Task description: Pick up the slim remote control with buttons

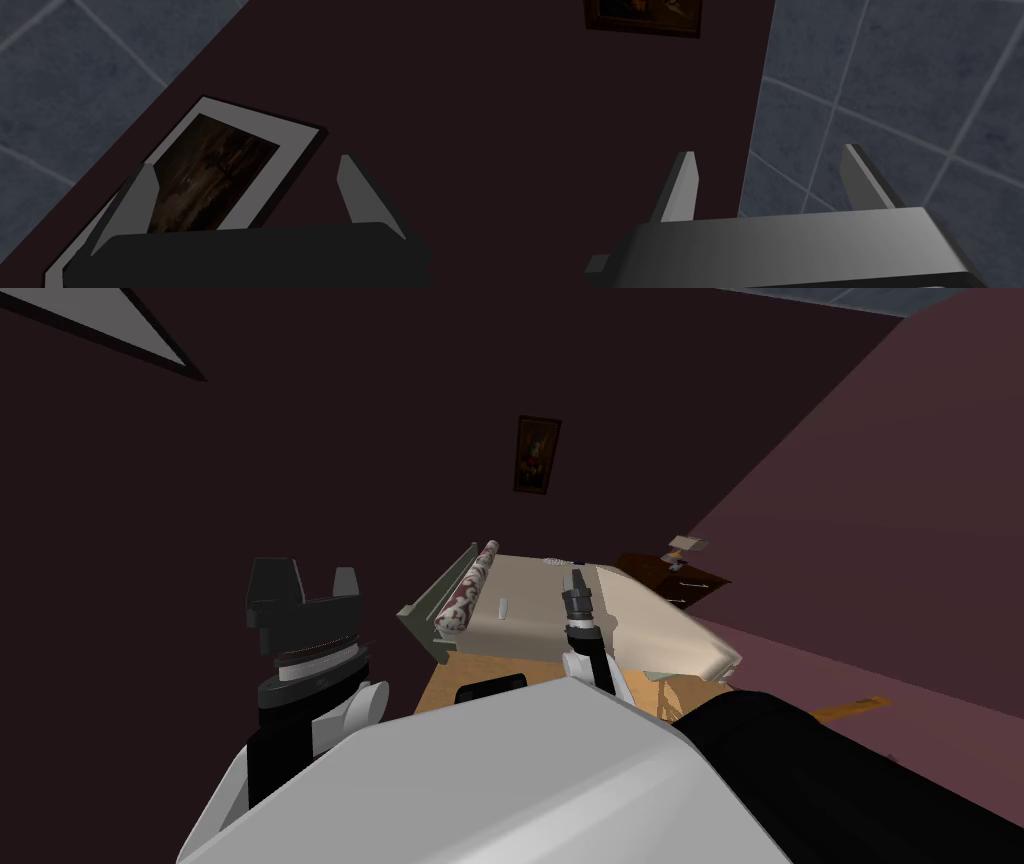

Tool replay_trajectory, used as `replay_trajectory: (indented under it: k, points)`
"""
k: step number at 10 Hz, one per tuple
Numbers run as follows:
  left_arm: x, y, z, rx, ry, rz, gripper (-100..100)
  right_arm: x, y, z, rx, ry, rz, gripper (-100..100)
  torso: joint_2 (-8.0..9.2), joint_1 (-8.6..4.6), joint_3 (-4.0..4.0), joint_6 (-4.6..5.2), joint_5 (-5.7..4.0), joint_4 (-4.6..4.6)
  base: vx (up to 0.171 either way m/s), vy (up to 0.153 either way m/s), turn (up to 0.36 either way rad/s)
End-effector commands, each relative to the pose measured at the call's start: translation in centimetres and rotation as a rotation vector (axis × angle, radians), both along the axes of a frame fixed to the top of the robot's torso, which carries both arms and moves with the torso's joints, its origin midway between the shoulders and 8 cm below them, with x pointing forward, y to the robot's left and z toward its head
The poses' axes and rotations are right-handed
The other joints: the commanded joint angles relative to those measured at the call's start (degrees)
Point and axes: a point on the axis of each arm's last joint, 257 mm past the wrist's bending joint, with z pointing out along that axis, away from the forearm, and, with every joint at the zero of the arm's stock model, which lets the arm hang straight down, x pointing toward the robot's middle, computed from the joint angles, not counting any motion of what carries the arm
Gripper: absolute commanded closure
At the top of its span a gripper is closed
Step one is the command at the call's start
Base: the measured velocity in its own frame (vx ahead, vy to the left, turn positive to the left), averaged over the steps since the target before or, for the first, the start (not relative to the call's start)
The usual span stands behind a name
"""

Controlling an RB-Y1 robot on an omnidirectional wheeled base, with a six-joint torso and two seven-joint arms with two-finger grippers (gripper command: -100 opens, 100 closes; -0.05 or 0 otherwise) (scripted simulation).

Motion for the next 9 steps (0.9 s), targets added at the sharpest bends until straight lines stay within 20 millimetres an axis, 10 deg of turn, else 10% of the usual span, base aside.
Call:
replay_trajectory:
  k: [1, 9]
  points:
    - [0.0, 0.0, 0.0, 0.000, 0.000, 0.000, 0, 1.0, 0.4, -0.5, -0.025, 0.029, 0.010, -100, 0.00, 0.00, 0.00, 0.00, 0.00, 0.00, 0.001, -0.011, 0.093]
    - [0.0, 0.0, 0.0, 0.000, 0.000, 0.000, 0, 6.9, 1.7, -4.1, -0.094, 0.193, 0.017, -100, -0.07, -0.09, -0.04, -0.02, -0.02, -0.02, 0.006, -0.026, 0.095]
